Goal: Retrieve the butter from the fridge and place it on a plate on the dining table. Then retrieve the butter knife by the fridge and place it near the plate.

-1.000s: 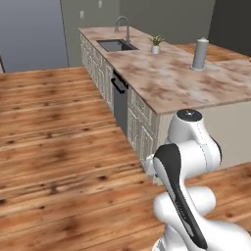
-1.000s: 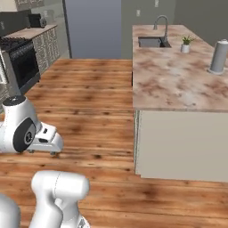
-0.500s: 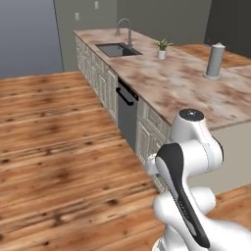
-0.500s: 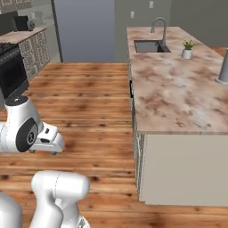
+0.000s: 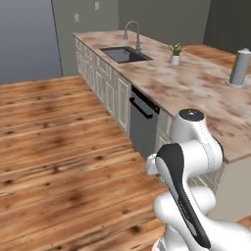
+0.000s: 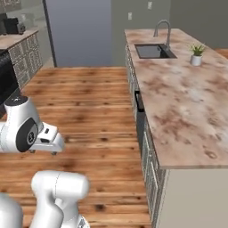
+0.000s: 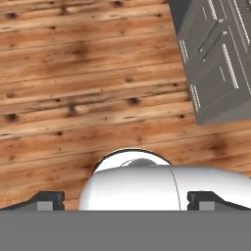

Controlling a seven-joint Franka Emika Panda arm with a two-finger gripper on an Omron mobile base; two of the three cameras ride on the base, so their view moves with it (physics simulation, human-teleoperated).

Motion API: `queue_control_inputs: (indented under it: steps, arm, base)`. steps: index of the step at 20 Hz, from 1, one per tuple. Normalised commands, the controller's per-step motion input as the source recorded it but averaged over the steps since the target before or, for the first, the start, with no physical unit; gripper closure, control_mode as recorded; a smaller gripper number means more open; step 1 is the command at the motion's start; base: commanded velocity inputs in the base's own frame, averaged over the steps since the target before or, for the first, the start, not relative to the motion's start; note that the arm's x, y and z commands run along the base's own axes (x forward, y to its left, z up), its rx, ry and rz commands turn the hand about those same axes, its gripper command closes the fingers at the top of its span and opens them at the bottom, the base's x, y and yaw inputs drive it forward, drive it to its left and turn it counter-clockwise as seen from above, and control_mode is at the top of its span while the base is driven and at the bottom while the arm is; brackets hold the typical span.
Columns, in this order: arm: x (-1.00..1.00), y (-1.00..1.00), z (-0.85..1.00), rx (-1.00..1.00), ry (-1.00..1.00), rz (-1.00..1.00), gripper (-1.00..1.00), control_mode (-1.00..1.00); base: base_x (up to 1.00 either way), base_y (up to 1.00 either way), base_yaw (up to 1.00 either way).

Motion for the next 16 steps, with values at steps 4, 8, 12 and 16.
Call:
queue_control_inputs:
  steps: [4, 8, 12, 16]
  arm:
    - [0.0, 0.0, 0.0, 0.0, 0.0, 0.0, -1.0, 1.0]
    - [0.0, 0.0, 0.0, 0.0, 0.0, 0.0, -1.0, 1.0]
    - [0.0, 0.0, 0.0, 0.0, 0.0, 0.0, -1.0, 1.0]
    - [0.0, 0.0, 0.0, 0.0, 0.0, 0.0, -1.0, 1.0]
  base:
    - [0.91, 0.69, -0.07]
    - [1.0, 0.98, -0.04]
    - [1.0, 0.71, 0.0]
    - [1.0, 0.33, 0.02]
